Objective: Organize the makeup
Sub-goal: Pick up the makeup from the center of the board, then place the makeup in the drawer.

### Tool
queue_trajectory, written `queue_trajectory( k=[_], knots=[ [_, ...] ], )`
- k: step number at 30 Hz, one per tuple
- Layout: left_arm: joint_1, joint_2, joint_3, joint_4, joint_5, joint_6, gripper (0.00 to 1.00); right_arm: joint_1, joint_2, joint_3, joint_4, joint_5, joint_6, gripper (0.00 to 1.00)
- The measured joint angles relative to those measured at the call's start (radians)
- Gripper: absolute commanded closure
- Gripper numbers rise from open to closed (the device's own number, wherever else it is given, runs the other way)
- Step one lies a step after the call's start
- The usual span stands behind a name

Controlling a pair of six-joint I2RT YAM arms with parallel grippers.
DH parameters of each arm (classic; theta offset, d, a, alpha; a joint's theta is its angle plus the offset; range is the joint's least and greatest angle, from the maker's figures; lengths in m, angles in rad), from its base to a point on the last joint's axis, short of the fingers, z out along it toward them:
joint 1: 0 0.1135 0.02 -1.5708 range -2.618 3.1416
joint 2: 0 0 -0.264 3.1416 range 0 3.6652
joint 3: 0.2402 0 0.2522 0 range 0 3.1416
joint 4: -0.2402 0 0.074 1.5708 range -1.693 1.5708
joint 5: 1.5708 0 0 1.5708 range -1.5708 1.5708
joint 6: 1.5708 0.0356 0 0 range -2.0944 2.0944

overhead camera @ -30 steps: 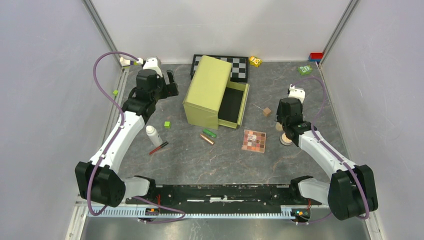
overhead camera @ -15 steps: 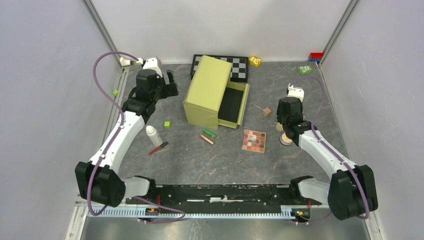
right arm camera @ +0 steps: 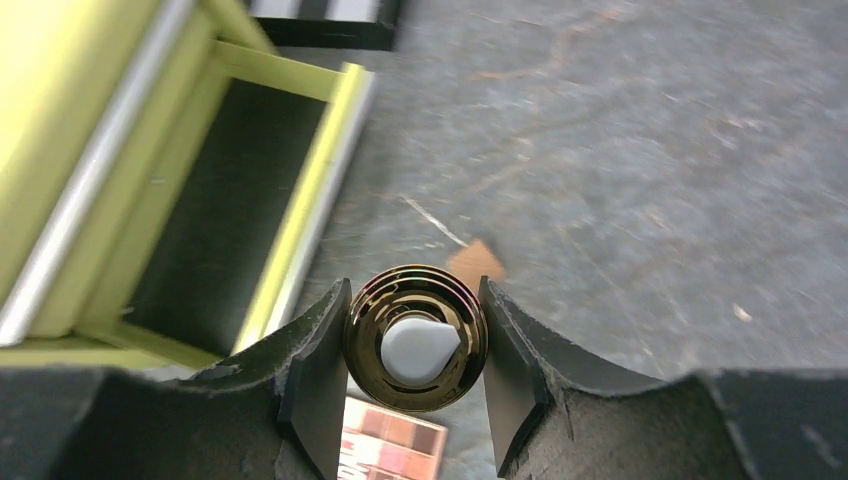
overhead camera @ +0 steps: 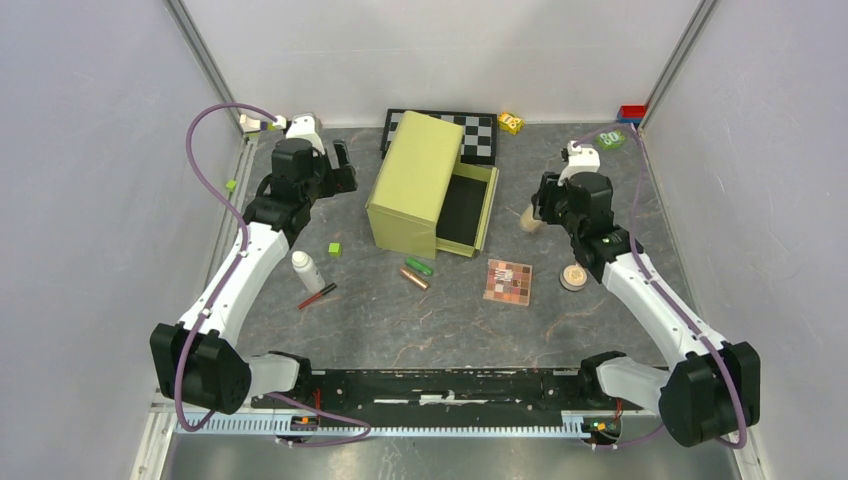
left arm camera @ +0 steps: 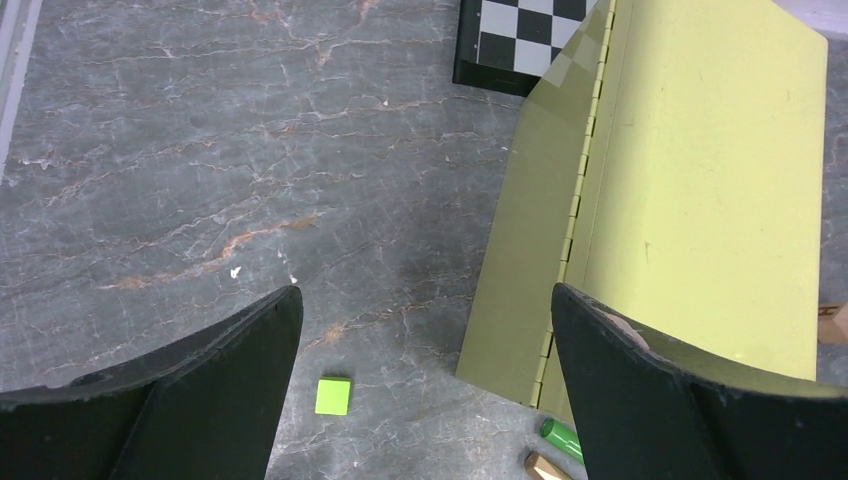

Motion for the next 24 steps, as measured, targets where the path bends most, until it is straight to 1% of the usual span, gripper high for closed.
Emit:
queue_trajectory(
  k=[5,10,16,20,24],
  knots=[
    [0.000,0.002,0.000,0.000,0.009,0.000,0.00,0.032,0.023,0.026,0.072,-0.190,0.020,1.00],
    [0.000,0.005,0.000,0.000,0.009,0.000,0.00,0.096,0.125,0.119,0.111,-0.319,0.032,1.00],
    [0.001,0.005,0.000,0.000,0.010,0.000,0.00,0.147,0.253,0.230,0.110,-0.382,0.033,1.00],
    [0.003,0.005,0.000,0.000,0.009,0.000,0.00,0.165,0.324,0.272,0.100,-0.382,0.032,1.00],
    [0.005,0.005,0.000,0.000,0.010,0.000,0.00,0.171,0.394,0.322,0.056,-0.382,0.029,1.00]
  ],
)
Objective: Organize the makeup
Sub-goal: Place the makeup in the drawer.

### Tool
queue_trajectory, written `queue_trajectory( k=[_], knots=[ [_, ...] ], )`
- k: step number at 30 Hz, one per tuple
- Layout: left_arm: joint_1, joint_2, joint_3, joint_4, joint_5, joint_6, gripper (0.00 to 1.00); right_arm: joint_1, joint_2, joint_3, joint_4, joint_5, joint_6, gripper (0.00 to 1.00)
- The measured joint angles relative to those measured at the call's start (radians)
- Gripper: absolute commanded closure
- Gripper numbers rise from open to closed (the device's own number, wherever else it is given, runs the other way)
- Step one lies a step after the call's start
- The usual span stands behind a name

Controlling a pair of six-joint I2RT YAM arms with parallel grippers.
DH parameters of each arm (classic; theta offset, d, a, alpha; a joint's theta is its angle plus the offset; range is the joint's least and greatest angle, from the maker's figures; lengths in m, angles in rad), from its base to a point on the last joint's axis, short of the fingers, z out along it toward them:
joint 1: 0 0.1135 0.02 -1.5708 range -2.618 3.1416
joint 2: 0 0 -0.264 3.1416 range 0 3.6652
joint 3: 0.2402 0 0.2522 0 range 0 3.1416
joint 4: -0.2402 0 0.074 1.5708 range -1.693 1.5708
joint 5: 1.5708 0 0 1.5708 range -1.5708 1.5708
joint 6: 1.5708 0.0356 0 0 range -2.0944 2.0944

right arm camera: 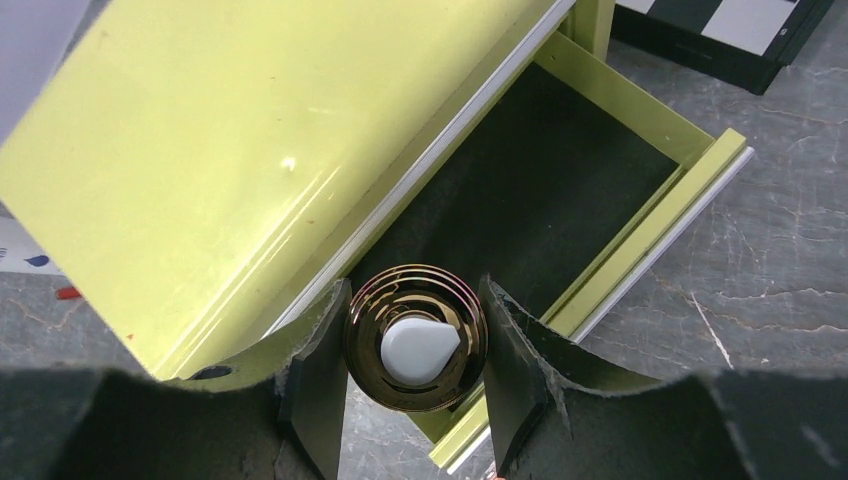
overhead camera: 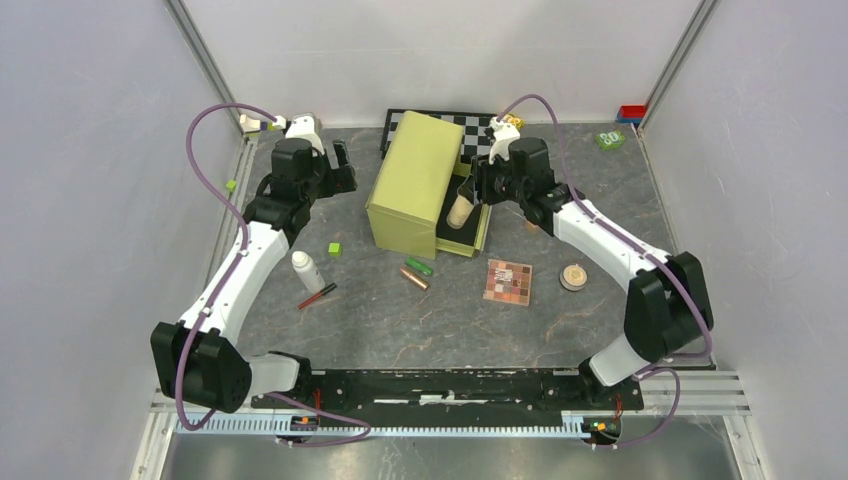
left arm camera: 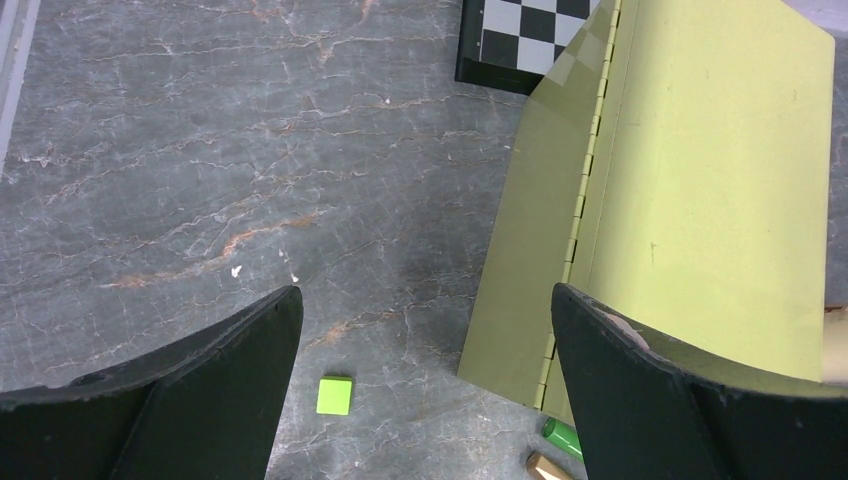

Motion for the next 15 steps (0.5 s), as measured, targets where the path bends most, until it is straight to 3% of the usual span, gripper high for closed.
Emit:
queue_trajectory(
  k=[15],
  knots=[
    [0.002,0.000,0.000,0.000,0.000,0.000,0.00,0.002,0.180,0.183,-0.196,0.021,-0.038,0.98]
  ],
)
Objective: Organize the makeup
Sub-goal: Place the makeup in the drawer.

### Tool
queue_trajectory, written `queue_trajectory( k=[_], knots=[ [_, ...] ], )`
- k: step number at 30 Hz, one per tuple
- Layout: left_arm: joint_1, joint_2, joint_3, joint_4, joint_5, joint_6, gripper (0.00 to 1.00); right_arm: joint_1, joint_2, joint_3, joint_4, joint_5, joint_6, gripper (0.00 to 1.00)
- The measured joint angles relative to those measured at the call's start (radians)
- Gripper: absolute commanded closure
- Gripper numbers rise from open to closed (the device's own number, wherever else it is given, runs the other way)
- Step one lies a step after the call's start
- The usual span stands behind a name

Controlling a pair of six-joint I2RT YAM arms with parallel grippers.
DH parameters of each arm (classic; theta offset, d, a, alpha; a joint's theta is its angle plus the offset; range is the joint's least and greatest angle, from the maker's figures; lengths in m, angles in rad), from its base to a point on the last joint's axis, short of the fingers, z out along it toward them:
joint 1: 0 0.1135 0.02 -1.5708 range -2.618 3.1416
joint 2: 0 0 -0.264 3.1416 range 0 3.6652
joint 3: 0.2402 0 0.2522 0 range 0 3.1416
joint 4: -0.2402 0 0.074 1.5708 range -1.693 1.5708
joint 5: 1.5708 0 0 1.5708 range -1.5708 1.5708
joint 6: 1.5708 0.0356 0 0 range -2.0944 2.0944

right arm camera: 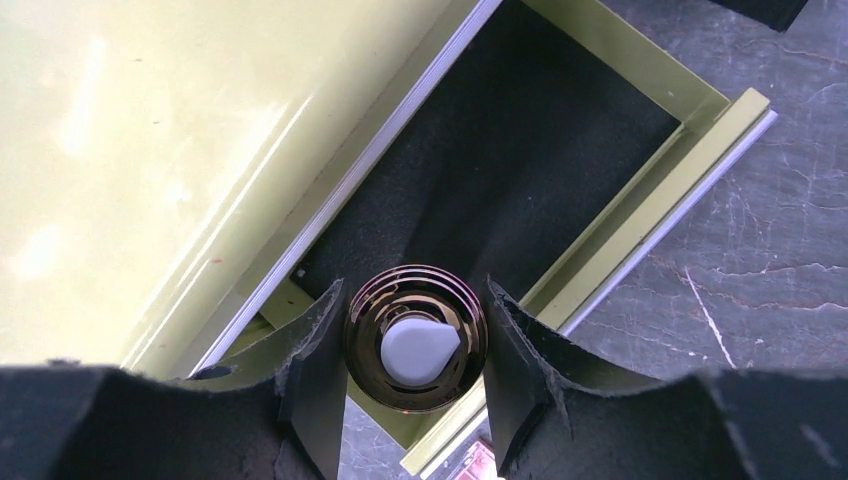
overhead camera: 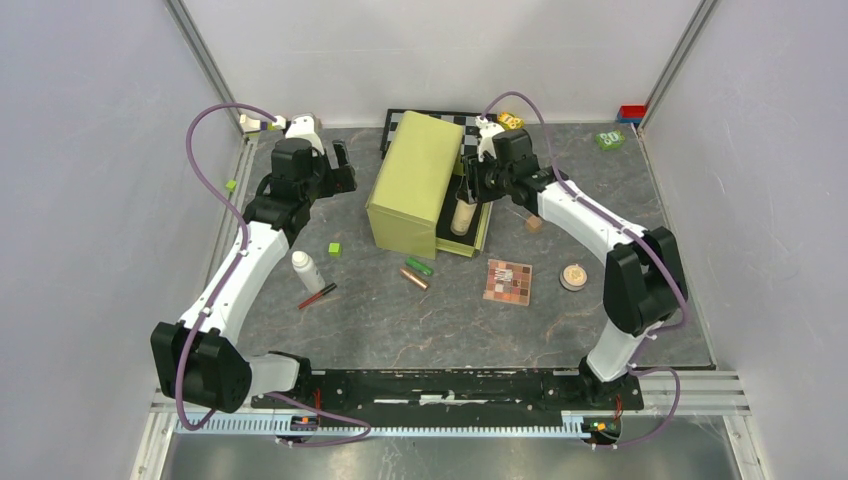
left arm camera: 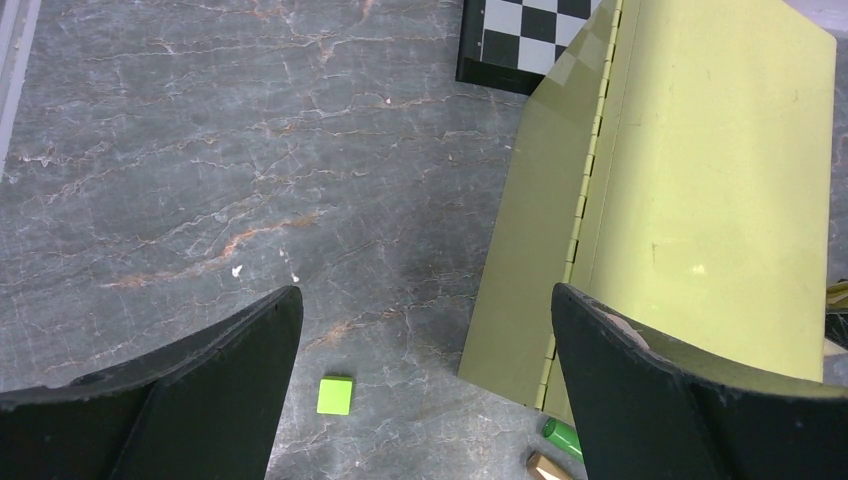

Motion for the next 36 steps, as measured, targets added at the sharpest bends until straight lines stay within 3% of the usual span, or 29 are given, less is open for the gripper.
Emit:
queue_trajectory(
  k=[9,12,18,36],
  knots=[
    [0.006,0.000,0.000,0.000,0.004,0.000,0.00,0.000,0.143,0.148,-0.117,0.029,-0.002,0.94],
    [0.010,0.000,0.000,0.000,0.006,0.000,0.00,0.001,0.163,0.180,-0.139,0.053,0.002,0.86],
    [0.015,0.005,0.000,0.000,0.007,0.000,0.00,0.014,0.167,0.192,-0.148,0.114,0.010,0.83],
    [0.021,0.009,0.000,-0.001,0.029,0.000,0.00,0.017,0.236,0.181,0.023,0.264,0.108,0.82]
  ],
)
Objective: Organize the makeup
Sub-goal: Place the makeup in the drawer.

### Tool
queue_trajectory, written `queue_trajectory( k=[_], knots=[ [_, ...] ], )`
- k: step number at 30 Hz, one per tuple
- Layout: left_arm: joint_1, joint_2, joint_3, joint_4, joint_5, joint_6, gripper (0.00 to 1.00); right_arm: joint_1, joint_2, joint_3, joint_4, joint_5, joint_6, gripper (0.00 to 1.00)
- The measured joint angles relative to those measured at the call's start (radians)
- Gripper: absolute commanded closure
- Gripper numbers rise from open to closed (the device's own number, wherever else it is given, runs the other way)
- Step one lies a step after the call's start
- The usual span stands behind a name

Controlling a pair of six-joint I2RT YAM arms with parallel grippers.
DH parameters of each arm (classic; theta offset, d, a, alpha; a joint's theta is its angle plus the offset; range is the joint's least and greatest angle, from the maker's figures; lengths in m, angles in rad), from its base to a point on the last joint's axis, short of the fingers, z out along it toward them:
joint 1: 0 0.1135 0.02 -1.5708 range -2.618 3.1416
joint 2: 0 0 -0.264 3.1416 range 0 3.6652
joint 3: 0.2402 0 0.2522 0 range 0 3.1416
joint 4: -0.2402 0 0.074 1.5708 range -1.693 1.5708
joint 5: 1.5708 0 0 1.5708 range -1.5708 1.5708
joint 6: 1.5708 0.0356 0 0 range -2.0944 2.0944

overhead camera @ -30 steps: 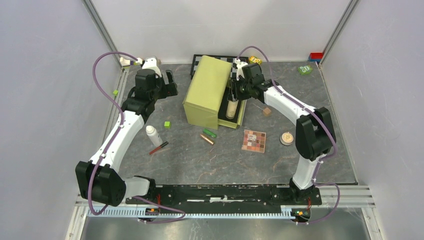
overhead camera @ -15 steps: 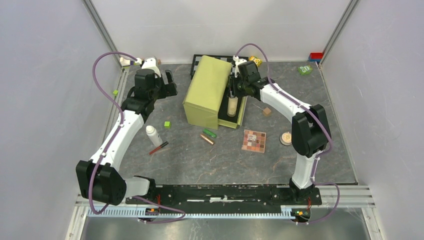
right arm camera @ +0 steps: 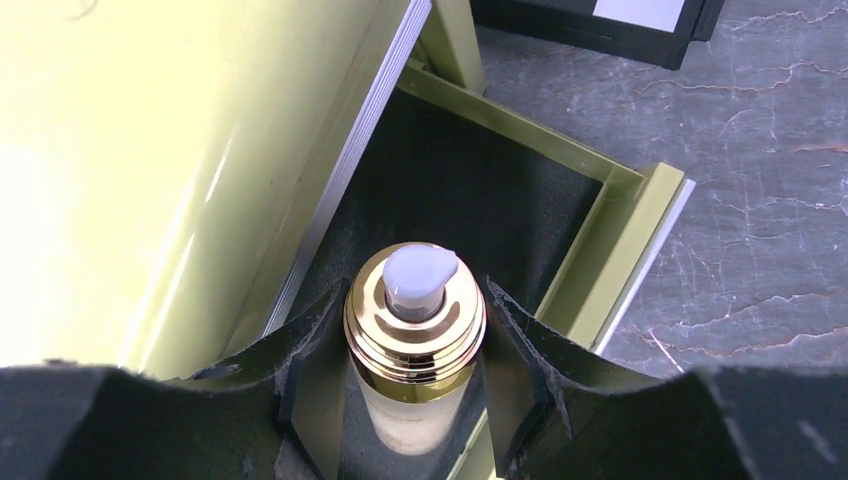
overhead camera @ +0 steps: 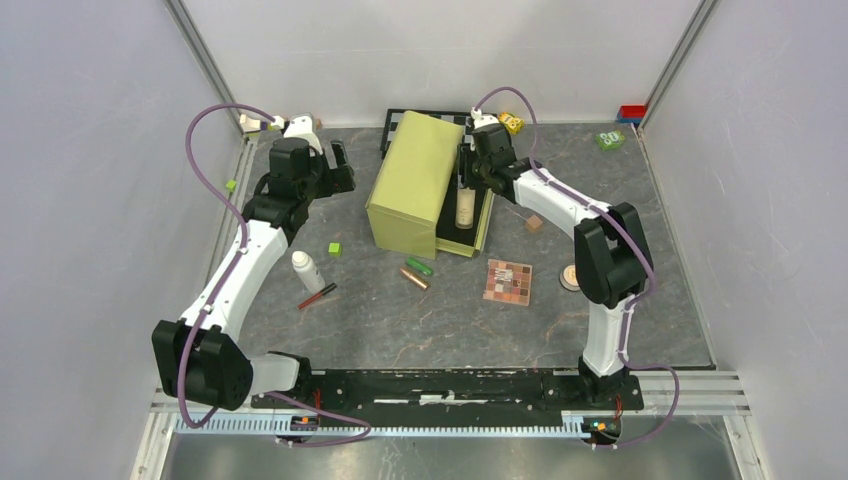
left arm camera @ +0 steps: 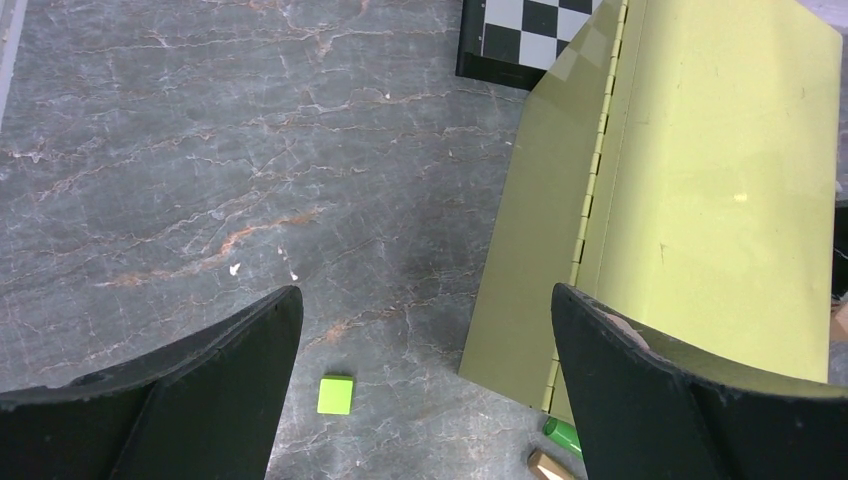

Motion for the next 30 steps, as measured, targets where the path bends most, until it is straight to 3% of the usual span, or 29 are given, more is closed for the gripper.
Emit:
queue_trajectory(
  k=[17,30],
  knots=[
    [0.005,0.011,0.000,-0.002,0.021,0.000,0.00,-0.003,0.097,0.092,-0.049,0.122,0.047,0.81],
    [0.005,0.012,0.000,-0.003,0.023,0.000,0.00,-0.014,0.024,-0.047,0.056,0.137,0.129,0.79]
  ],
)
